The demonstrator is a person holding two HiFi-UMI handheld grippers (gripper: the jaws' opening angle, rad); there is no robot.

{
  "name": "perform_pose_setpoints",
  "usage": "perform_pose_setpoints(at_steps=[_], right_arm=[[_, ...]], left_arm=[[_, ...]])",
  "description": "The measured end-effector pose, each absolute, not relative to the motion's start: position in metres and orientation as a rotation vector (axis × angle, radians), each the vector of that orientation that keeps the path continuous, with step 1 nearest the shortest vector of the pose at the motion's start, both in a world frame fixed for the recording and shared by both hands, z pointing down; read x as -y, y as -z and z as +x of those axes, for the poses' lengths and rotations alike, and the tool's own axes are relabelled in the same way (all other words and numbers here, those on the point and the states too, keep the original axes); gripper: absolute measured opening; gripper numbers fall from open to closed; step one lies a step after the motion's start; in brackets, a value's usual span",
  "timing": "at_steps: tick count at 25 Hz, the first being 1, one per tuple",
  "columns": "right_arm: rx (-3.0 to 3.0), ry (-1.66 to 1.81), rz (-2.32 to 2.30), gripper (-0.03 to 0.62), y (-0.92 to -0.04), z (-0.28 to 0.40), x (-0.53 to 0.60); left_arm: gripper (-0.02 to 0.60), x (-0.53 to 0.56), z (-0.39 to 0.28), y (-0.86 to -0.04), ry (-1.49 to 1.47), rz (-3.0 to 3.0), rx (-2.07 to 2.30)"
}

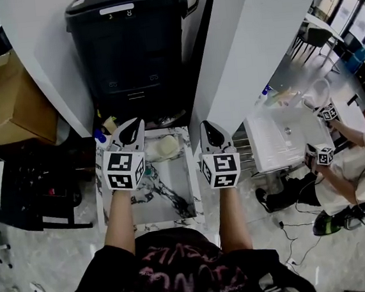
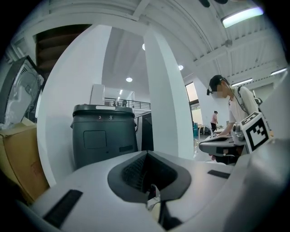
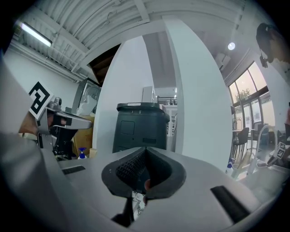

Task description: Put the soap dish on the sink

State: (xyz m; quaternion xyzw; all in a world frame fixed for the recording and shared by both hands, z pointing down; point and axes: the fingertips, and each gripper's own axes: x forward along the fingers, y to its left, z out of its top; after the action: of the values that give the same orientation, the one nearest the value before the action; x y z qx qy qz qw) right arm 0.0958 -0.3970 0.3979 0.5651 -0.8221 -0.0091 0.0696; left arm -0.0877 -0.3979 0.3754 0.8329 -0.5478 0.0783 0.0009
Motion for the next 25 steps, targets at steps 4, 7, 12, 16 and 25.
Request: perform_pose_setpoints(at_steps=[4,7,12,16,25], right_arm=[[2.475,0.032,1.702,0.008,-0.394,0.097,0.392],[2.479,0.034,1.703,0.008,-0.393,0.099,0.389],[2.480,0.031,1.709,0.008,-0.392,0.102,0.385],[2.473,0.030,1.702,0.008,-0.393,0.102,0.383],[2.479,0.043,1.696,0.008,-0.388,0.102,0.388]], left_arm=[[0.015,0.386,-0.087,-0.367,-0.245,2.629,1.745],[0.015,0.384,-0.093,-0.364,-0.226,2.617,1.758],[0.015,0.378,-0.096,-0.368,-0.216,2.605,1.763],[0.015,0.375,-0.098,-0.372,-0.233,2.600,1.765],[0.015,0.377,-0.104,-0.369,-0.247,2.598,1.785]])
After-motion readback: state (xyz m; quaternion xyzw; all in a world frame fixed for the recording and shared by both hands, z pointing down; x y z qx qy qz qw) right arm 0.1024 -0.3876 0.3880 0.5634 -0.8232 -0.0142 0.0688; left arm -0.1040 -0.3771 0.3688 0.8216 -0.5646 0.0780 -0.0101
